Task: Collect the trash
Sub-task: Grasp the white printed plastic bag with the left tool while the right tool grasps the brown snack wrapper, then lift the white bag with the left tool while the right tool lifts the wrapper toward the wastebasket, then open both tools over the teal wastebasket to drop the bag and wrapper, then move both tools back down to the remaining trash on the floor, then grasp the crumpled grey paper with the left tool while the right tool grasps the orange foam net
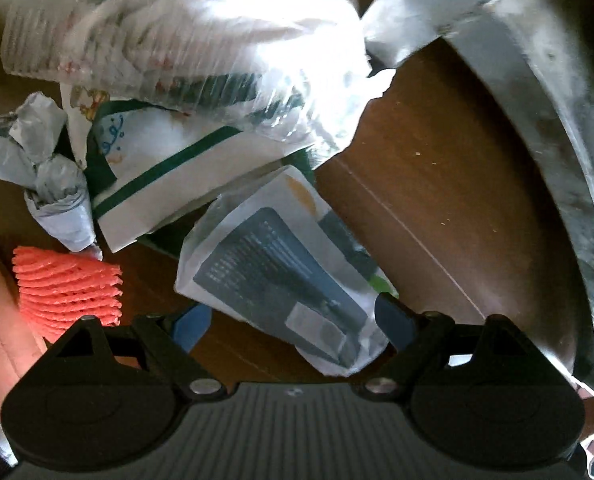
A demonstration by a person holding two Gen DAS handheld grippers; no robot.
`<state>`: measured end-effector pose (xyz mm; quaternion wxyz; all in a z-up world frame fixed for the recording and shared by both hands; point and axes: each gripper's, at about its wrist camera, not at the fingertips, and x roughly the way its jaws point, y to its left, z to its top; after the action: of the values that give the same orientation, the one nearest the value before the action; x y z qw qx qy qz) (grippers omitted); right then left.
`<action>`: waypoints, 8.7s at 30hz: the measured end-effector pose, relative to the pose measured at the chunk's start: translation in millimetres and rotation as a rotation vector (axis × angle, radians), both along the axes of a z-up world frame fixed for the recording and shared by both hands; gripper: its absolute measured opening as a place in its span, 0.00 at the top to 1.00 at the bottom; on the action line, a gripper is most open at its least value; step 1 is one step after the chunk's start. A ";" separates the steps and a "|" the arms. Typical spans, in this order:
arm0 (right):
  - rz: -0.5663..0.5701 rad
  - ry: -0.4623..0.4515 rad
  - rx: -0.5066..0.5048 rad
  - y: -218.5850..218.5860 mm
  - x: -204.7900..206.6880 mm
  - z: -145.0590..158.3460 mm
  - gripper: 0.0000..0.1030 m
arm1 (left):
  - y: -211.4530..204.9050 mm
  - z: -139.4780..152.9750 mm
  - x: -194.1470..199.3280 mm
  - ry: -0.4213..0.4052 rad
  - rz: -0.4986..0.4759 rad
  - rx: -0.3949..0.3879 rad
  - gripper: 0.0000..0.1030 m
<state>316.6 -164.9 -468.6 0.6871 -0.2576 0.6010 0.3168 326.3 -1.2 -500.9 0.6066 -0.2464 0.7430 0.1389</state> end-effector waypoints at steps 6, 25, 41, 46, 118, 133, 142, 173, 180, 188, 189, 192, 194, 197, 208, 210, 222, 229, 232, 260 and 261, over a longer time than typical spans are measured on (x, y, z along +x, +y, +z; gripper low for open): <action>0.016 -0.009 -0.028 4.2 0.6 -11.6 0.44 | 3.1 -13.2 -0.5 0.017 0.037 -0.017 0.39; -0.180 -0.026 -0.014 -10.3 -16.0 30.1 0.71 | -26.3 46.5 -10.9 -0.006 0.016 -0.024 0.90; -0.462 -0.176 0.137 -45.8 -54.2 188.0 0.71 | -18.2 212.5 -59.9 -0.236 -0.083 -0.012 0.95; -0.527 -0.248 0.226 -58.1 -81.1 249.1 0.71 | -18.2 274.5 -87.2 -0.368 -0.111 -0.017 0.95; -0.526 -0.813 0.394 -146.4 33.8 587.4 0.60 | -177.9 626.8 111.8 -0.969 -0.569 0.157 0.93; -0.546 -0.817 0.426 -152.4 20.8 592.1 0.48 | -170.0 637.0 90.9 -1.014 -0.514 0.082 0.43; -0.541 -0.800 0.493 -154.4 -24.5 609.2 0.41 | -139.8 664.2 37.8 -1.068 -0.527 0.085 0.33; -0.285 -0.536 0.548 -21.8 -78.1 474.8 0.38 | 77.5 477.1 -48.6 -0.941 -0.455 0.063 0.13; -0.274 -0.352 0.496 23.0 -58.2 381.5 0.38 | 130.1 387.9 -38.5 -0.803 -0.480 0.107 0.13; -0.207 -0.209 0.376 83.1 -50.1 273.6 0.38 | 149.6 267.9 -33.6 -0.603 -0.570 0.110 0.13; -0.193 -0.192 0.365 90.0 -48.9 263.6 0.38 | 150.8 252.3 -32.8 -0.579 -0.571 0.101 0.13; -0.137 -0.121 0.318 117.5 -44.6 224.8 0.38 | 153.8 210.2 -30.3 -0.509 -0.562 0.077 0.13; -0.092 -0.084 0.290 133.0 -42.7 200.4 0.38 | 158.2 180.3 -28.5 -0.466 -0.552 0.060 0.13; -0.019 -0.009 0.243 157.2 -44.3 159.3 0.38 | 163.7 145.6 -27.5 -0.421 -0.537 0.048 0.13; 0.057 0.167 0.120 211.9 -39.6 36.4 0.38 | 174.2 42.0 -29.5 -0.306 -0.411 0.011 0.13; 0.054 0.181 0.105 218.9 -37.1 19.3 0.38 | 174.5 32.9 -30.2 -0.299 -0.395 0.010 0.13; 0.104 0.201 0.030 248.0 -41.7 -30.0 0.39 | 175.9 14.5 -31.8 -0.321 -0.366 -0.011 0.23; 0.148 0.129 -0.014 249.0 -49.3 -29.2 0.71 | 172.5 14.0 -34.0 -0.350 -0.344 -0.038 0.47; 0.140 0.116 -0.025 245.6 -47.1 -29.3 0.91 | 175.3 13.0 -36.1 -0.357 -0.304 -0.063 0.66; 0.449 -0.039 0.067 257.4 -72.2 -2.4 0.43 | 237.4 29.9 -60.7 -0.367 -0.041 0.015 0.91; 0.460 -0.039 0.050 259.7 -72.7 -7.7 0.43 | 236.3 29.5 -59.4 -0.367 -0.049 0.017 0.91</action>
<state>243.9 94.8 -476.3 0.6145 -0.3766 0.5051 0.4748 266.9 235.1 -471.4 0.7373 -0.2445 0.6243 0.0829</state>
